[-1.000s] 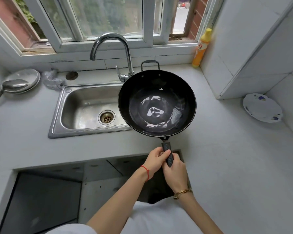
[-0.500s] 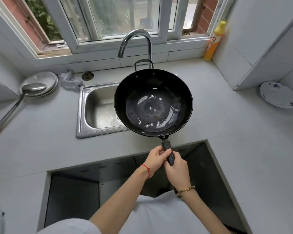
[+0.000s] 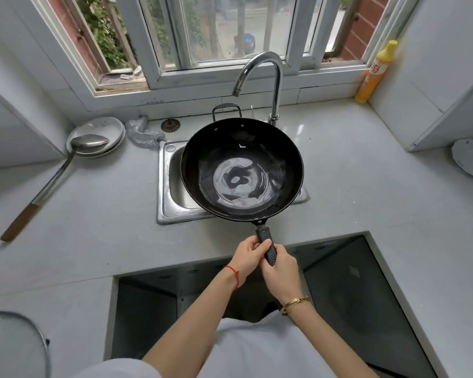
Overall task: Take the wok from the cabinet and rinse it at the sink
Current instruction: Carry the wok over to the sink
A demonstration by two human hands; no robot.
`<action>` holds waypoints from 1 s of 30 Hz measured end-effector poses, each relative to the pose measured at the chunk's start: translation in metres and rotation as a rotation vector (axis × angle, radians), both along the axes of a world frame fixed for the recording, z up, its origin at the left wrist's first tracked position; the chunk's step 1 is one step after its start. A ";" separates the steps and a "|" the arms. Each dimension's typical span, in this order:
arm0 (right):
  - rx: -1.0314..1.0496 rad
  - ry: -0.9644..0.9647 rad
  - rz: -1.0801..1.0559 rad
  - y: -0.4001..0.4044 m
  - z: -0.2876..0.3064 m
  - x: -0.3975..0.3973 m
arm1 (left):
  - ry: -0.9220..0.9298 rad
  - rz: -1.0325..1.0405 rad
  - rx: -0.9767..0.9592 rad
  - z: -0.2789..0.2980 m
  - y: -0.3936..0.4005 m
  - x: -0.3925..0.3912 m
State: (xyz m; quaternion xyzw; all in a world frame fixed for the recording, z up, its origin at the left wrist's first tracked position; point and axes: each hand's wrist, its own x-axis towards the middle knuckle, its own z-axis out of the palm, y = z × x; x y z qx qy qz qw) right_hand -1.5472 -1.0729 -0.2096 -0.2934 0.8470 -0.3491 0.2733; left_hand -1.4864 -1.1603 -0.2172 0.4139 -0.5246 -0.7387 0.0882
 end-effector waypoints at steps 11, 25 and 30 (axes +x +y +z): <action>0.029 -0.017 0.051 -0.074 -0.003 0.005 | -0.007 0.101 0.019 -0.007 -0.068 0.007; 0.065 -0.036 0.085 -0.110 -0.021 0.005 | -0.038 0.094 0.085 -0.027 -0.106 0.008; 0.081 -0.035 0.090 -0.109 -0.028 0.004 | -0.076 0.102 0.078 -0.030 -0.105 0.005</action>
